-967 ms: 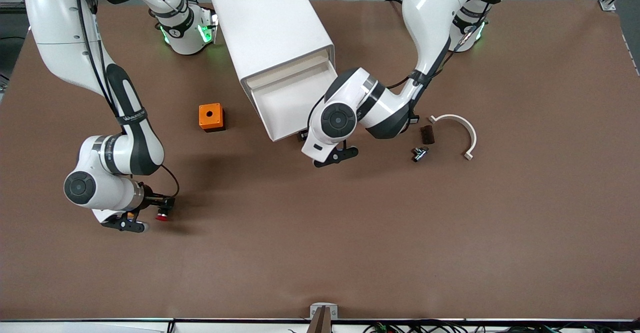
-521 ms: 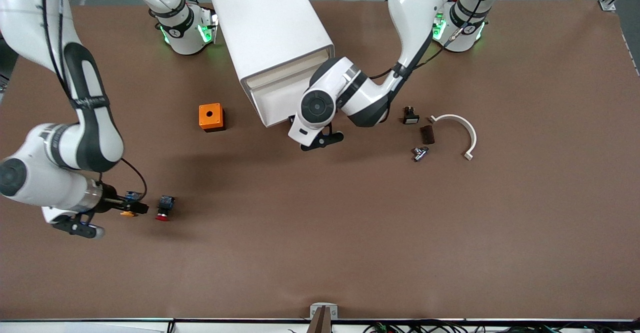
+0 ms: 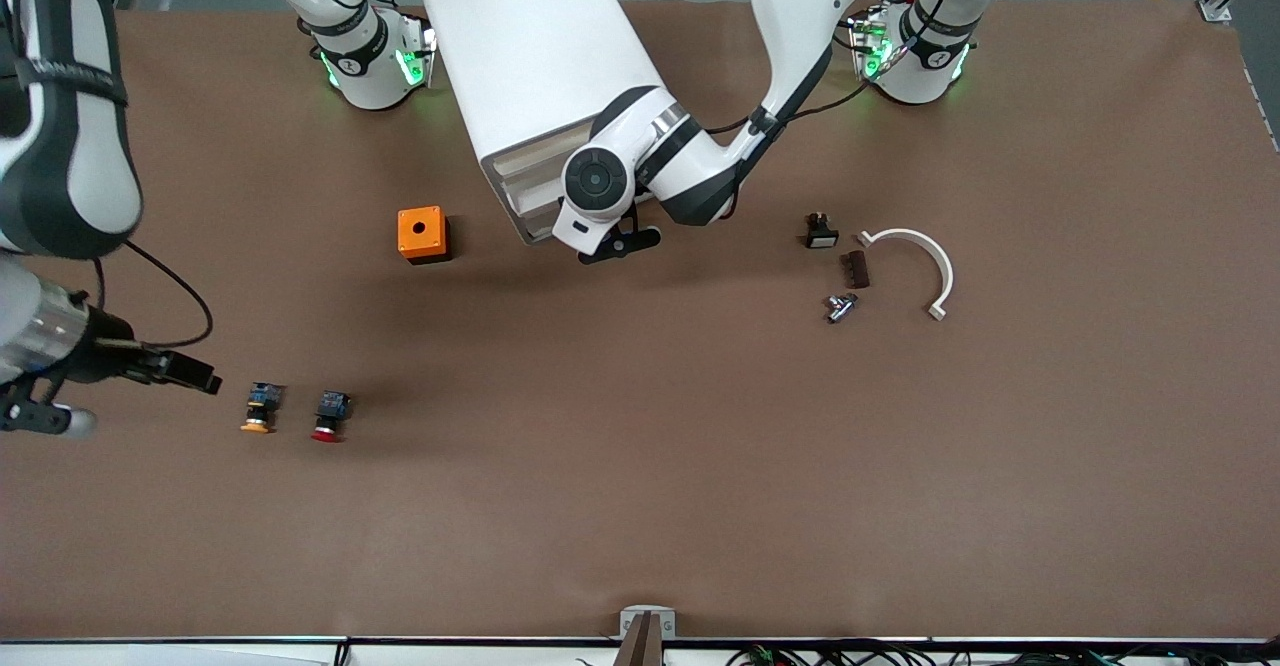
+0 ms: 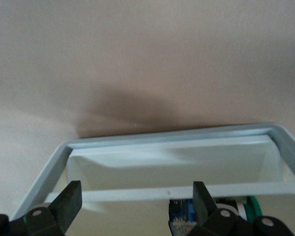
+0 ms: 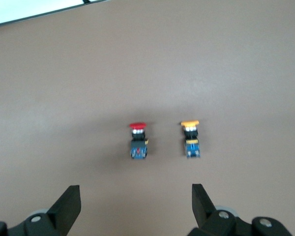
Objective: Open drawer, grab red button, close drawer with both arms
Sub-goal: 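Push the drawer shut with the left gripper while the right gripper withdraws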
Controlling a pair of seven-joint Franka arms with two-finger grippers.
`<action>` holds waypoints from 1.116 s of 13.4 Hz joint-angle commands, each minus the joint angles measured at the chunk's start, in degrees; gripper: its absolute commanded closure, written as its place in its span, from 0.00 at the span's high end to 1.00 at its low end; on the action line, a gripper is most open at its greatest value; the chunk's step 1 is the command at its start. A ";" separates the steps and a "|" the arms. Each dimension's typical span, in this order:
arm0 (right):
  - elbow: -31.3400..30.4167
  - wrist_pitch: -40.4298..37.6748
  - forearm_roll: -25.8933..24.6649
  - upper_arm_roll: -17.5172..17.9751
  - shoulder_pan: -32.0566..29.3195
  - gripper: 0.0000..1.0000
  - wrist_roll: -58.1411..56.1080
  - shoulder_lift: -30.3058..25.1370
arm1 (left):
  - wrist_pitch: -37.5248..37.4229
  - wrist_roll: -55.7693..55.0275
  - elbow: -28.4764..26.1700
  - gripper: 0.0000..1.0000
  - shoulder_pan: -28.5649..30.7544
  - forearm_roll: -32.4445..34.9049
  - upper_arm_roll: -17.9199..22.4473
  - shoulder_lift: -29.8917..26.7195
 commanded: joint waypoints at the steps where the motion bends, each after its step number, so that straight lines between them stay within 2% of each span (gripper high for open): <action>1: -1.39 -6.57 0.05 -0.61 0.60 1.00 -0.20 -7.66 | 0.50 -1.27 -1.44 0.99 -1.72 -1.04 0.09 -1.18; 6: -2.00 -12.12 0.31 -0.52 0.25 1.00 5.33 -14.26 | 0.41 -1.36 -1.26 0.99 -0.67 -0.34 1.04 -1.62; 9: -1.13 -13.70 0.31 -0.60 -0.28 1.00 4.47 -14.01 | -0.55 -0.92 -1.26 1.00 5.46 0.98 3.33 -3.81; 12: 2.20 -14.14 0.05 -0.52 0.24 1.00 3.75 -12.96 | -3.45 -0.91 -1.09 0.99 12.84 12.02 3.60 -8.11; 15: 0.29 -15.99 -2.50 -0.43 0.60 1.00 3.94 -15.14 | -6.88 2.75 -0.91 0.99 21.71 14.26 3.60 -13.30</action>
